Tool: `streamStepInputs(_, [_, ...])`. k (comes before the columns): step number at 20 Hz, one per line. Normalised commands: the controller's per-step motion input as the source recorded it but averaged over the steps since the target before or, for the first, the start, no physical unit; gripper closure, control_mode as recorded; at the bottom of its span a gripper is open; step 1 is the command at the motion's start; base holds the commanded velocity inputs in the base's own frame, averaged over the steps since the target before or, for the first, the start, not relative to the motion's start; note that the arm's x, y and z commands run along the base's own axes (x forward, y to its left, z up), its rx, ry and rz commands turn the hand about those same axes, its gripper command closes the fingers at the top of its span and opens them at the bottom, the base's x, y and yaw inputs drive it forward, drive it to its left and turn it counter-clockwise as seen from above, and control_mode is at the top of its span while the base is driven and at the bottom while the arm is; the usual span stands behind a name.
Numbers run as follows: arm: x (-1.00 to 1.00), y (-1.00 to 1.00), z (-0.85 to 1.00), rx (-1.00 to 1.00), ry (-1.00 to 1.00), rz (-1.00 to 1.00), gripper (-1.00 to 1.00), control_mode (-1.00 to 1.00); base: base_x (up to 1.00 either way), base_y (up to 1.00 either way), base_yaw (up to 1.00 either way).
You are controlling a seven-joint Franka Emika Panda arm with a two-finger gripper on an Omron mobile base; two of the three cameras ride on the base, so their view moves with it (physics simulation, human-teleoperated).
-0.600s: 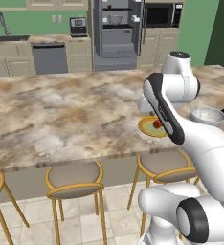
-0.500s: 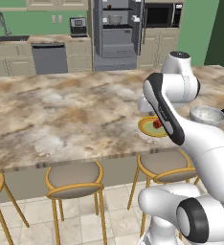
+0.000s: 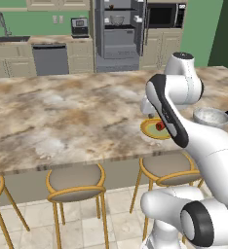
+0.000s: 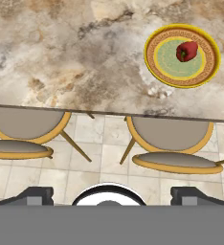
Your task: Pick the chicken drumstick and bell pepper from their plates and place them in the bowl. Then put the bowl in the fridge.
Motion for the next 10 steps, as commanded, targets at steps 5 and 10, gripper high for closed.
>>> streamStepInputs(5, [0.00, 0.00, 0.00, 0.00, 0.00, 0.00, -1.00, 1.00, 0.07, -0.45, 0.01])
streamStepInputs(10, [0.00, 0.00, 0.00, 0.00, 0.00, 0.00, -1.00, 1.00, 0.06, -0.77, 0.00])
